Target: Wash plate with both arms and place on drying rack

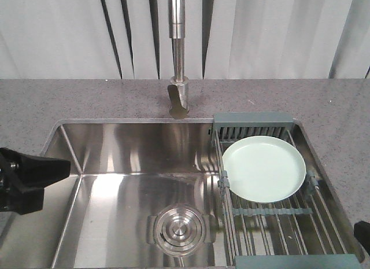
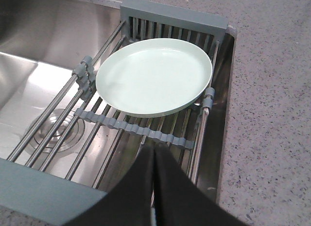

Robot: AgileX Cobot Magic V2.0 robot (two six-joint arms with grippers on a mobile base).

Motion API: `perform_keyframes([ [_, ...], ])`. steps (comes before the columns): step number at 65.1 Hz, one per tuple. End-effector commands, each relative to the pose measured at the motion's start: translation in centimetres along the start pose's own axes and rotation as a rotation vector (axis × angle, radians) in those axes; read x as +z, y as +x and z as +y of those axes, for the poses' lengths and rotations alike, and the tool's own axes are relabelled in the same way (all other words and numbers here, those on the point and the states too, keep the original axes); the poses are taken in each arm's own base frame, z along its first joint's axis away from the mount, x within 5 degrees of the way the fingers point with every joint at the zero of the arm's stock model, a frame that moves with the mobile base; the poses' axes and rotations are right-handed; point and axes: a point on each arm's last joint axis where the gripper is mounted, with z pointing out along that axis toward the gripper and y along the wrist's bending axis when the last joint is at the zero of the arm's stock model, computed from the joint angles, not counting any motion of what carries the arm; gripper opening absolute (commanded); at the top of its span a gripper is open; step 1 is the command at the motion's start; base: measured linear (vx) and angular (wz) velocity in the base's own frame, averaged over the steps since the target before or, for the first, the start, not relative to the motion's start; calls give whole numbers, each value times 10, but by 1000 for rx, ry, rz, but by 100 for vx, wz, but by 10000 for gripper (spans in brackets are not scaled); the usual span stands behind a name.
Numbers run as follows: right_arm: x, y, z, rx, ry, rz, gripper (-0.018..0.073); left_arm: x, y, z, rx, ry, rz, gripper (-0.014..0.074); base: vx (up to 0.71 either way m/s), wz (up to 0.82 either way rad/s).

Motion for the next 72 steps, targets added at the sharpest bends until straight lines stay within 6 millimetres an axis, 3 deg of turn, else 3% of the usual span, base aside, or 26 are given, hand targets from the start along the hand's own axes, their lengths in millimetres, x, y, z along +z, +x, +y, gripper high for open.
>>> perform_keyframes([
  [1, -3, -13, -2, -1, 23, -78, -7, -9, -8, -7, -12, 22, -66, -6, 0, 0],
  [12, -3, -13, -2, -1, 23, -78, -7, -8, -9, -6, -6, 18, -66, -6, 0, 0],
  [30, -3, -13, -2, -1, 23, -78, -7, -8, -5, 6, 309, -108, -7, -6, 0, 0],
  [43, -3, -13, -2, -1, 23, -78, -7, -17, 2, 9, 368, -208, -38, -6, 0, 0],
  [52, -3, -13, -2, -1, 23, -78, -7, -22, 32, 19, 259, -342, -213, -6, 0, 0],
  [68, -3, -13, -2, -1, 23, -78, -7, -22, 127, 39, 164, -511, -470, -6, 0, 0],
  [72, -3, -13, -2, -1, 23, -78, -7, -22, 143, 40, 168, -518, -502, -6, 0, 0],
])
